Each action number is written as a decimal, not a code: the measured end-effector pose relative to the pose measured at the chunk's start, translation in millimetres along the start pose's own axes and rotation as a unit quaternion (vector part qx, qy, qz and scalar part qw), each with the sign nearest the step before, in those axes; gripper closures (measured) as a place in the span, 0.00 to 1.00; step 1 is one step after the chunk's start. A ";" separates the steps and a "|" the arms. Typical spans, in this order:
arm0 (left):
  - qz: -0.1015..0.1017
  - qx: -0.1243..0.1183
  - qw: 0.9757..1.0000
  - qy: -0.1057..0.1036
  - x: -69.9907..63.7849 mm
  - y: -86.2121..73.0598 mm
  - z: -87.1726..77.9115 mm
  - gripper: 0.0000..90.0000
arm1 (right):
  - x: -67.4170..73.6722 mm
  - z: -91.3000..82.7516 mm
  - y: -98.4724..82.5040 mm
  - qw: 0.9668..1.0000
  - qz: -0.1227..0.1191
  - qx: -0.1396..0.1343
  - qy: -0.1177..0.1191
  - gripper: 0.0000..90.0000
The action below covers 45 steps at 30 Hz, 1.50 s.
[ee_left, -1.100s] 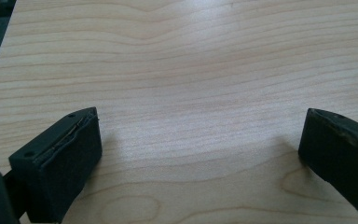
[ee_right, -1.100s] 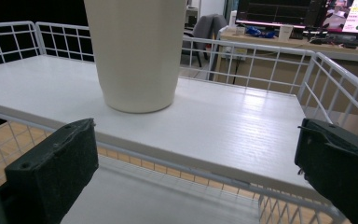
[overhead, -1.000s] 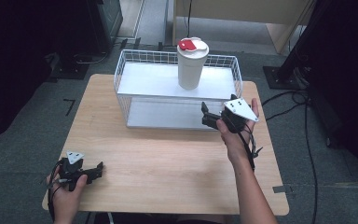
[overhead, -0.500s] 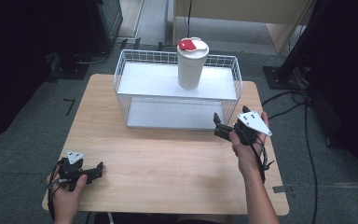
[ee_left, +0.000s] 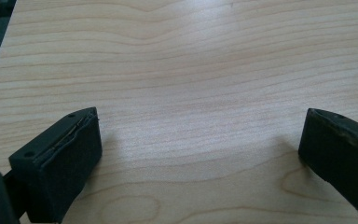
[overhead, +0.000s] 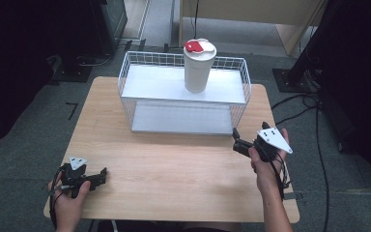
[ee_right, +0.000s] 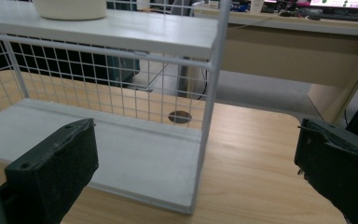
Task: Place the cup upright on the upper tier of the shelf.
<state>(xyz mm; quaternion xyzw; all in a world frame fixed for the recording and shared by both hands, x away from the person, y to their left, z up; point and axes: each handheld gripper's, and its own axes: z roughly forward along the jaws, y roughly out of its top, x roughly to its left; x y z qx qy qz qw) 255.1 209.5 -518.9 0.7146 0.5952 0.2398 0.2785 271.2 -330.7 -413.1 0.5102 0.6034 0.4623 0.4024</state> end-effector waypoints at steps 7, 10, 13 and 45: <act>0.000 0.000 1.000 0.000 0.0 0.0 0.0 0.00 | -14.4 -9.5 -16.9 1.000 0.002 0.013 -0.016 0.00; 0.000 0.000 1.000 0.000 0.0 0.0 -0.1 0.00 | -21.8 -16.0 -25.0 1.000 0.012 0.015 -0.022 0.00; 0.000 0.000 1.000 0.000 0.0 0.0 -0.1 0.00 | -29.0 -21.5 -33.7 0.999 0.013 0.022 -0.027 0.00; 0.000 0.000 1.000 0.000 -0.1 0.0 0.0 0.00 | -68.6 -58.2 -105.7 0.992 0.032 0.096 -0.075 0.00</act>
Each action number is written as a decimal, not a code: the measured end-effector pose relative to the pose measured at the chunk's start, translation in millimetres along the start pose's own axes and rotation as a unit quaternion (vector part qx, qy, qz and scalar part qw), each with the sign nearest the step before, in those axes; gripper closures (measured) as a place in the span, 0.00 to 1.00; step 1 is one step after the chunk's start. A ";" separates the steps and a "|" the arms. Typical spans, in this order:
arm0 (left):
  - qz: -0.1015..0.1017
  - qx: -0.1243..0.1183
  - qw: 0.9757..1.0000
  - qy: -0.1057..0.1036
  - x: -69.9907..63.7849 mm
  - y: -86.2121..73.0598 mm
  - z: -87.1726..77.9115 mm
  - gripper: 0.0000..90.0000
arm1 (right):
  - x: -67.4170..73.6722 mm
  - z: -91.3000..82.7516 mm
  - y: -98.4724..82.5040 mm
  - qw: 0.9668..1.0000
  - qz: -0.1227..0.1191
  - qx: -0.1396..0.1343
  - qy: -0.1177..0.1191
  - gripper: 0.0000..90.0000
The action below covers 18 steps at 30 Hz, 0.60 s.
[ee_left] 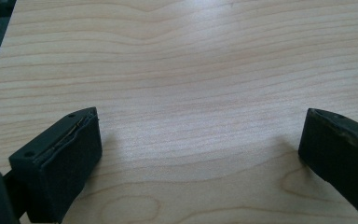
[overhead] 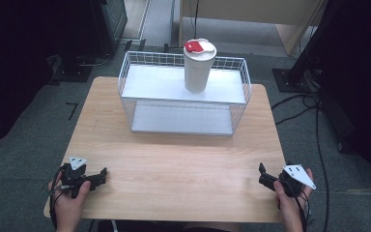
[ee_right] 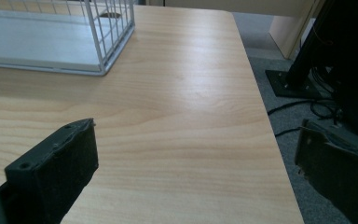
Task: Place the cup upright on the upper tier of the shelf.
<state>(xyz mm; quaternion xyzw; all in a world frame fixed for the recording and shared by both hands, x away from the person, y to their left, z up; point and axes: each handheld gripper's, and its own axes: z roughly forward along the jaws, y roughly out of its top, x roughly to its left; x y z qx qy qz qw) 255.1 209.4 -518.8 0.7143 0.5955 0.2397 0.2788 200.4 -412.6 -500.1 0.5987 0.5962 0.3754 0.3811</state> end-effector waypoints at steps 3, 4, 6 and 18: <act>0.000 0.000 1.000 0.000 0.0 0.0 0.0 0.00 | -4.1 -0.5 -6.3 1.000 0.000 0.009 -0.004 0.00; 0.000 0.000 1.000 0.000 0.0 0.0 0.0 0.00 | -5.3 -0.5 -7.8 1.000 -0.001 0.010 -0.004 0.00; 0.000 0.000 1.000 0.000 0.0 0.0 0.0 0.00 | -7.2 -1.1 -11.9 1.000 0.002 0.019 -0.005 0.00; 0.000 0.000 1.000 0.000 0.0 0.0 0.0 0.00 | -13.7 -3.2 -24.7 0.998 0.003 0.069 0.002 0.00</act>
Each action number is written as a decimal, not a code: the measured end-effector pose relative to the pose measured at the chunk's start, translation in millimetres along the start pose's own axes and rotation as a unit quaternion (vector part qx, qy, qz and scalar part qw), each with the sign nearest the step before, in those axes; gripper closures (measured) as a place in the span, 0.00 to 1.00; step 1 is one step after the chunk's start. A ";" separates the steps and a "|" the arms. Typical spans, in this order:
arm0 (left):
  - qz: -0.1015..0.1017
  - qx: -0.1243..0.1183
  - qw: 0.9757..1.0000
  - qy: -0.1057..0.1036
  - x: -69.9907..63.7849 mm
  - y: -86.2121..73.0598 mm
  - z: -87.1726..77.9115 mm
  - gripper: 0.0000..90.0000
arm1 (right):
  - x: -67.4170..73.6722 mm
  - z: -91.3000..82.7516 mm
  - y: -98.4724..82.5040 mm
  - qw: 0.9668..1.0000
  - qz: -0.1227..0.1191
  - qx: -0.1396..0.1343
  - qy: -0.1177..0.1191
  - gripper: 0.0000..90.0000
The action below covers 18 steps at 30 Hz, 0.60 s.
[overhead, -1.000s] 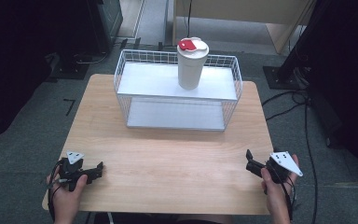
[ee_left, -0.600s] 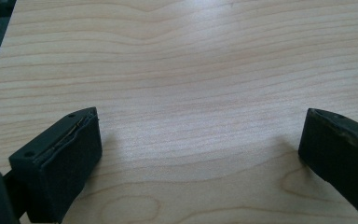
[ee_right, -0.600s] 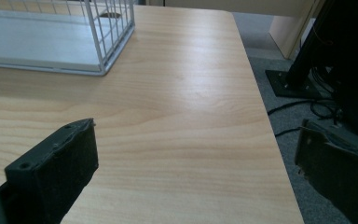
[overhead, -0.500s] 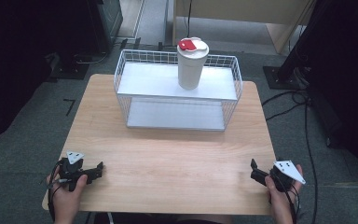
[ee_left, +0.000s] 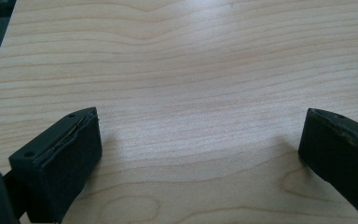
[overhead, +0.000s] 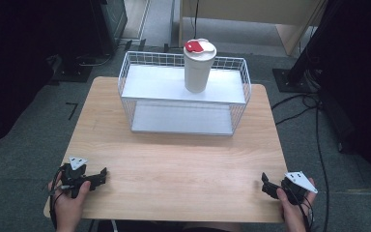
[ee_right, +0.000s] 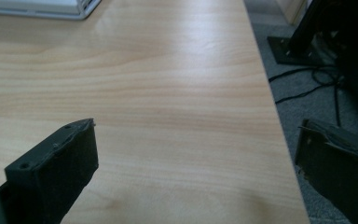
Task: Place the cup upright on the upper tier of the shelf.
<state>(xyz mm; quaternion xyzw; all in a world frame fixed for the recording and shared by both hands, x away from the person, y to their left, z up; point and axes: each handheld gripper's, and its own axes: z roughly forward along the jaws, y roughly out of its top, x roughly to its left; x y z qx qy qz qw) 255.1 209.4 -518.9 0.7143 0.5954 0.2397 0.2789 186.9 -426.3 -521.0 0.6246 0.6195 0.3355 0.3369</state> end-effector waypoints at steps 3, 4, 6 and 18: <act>0.000 0.000 1.000 0.000 0.0 0.0 0.0 0.00 | 1.1 2.9 -0.2 0.999 -0.008 0.037 0.010 0.00; 0.000 0.000 1.000 0.000 0.0 0.0 0.0 0.00 | 1.4 3.9 -0.2 0.999 -0.011 0.047 0.012 0.00; 0.000 0.000 1.000 0.000 -0.1 0.0 0.0 0.00 | 2.9 6.0 -0.2 0.998 -0.019 0.066 0.014 0.00; 0.000 0.000 1.000 0.000 0.1 0.0 0.0 0.00 | 3.4 7.8 -1.7 0.993 -0.026 0.103 0.053 0.00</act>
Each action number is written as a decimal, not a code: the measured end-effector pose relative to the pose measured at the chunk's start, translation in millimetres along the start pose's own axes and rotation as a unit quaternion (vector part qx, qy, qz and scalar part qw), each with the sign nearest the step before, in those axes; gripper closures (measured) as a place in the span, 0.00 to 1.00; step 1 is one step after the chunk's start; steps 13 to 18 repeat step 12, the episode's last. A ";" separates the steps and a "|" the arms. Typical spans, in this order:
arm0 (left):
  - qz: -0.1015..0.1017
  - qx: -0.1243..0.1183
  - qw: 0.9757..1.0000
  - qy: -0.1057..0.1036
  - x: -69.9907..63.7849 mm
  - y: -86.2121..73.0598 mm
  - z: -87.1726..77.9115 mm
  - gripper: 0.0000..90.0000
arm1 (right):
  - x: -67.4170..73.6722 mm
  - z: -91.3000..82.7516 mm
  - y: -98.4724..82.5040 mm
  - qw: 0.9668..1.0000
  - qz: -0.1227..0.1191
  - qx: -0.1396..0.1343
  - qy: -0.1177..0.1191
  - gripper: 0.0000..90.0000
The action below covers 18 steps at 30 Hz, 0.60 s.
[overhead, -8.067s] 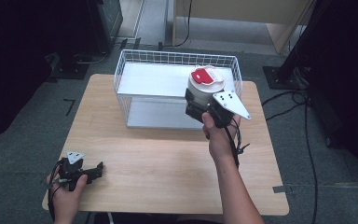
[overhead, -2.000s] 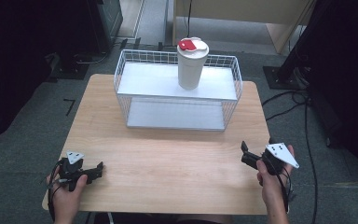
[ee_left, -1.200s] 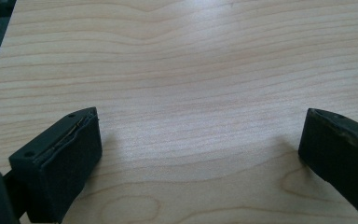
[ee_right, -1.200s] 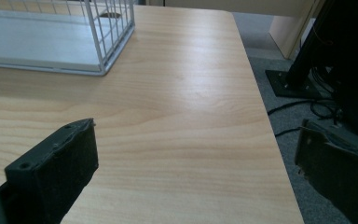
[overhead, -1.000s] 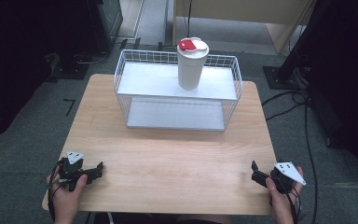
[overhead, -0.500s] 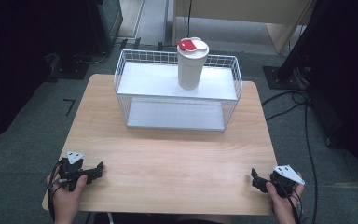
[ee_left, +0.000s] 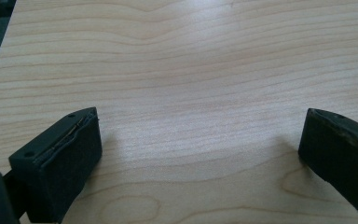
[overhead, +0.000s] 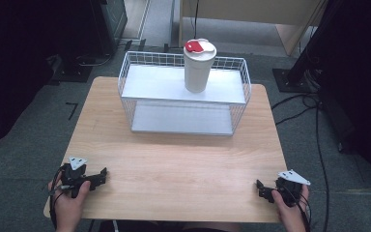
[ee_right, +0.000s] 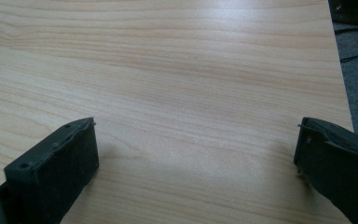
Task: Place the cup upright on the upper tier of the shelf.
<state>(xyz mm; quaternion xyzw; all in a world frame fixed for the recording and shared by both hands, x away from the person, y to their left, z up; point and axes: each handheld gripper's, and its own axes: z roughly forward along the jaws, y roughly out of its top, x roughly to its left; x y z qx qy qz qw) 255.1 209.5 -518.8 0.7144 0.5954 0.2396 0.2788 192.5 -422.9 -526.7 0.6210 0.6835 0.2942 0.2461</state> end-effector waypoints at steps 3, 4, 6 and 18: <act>0.000 0.000 1.000 0.000 0.0 0.0 0.0 0.00 | -0.1 -0.1 0.0 1.000 -0.001 0.000 0.001 0.00; 0.000 0.000 1.000 0.000 -0.1 0.0 0.0 0.00 | -0.1 0.0 0.0 1.000 -0.001 0.000 0.001 0.00; 0.000 0.000 1.000 0.000 -0.1 0.0 0.0 0.00 | -0.1 0.0 0.0 1.000 -0.001 0.000 0.001 0.00; 0.000 0.000 1.000 0.000 -0.1 0.0 0.0 0.00 | -0.2 -0.2 -0.1 1.000 -0.001 0.000 0.000 0.00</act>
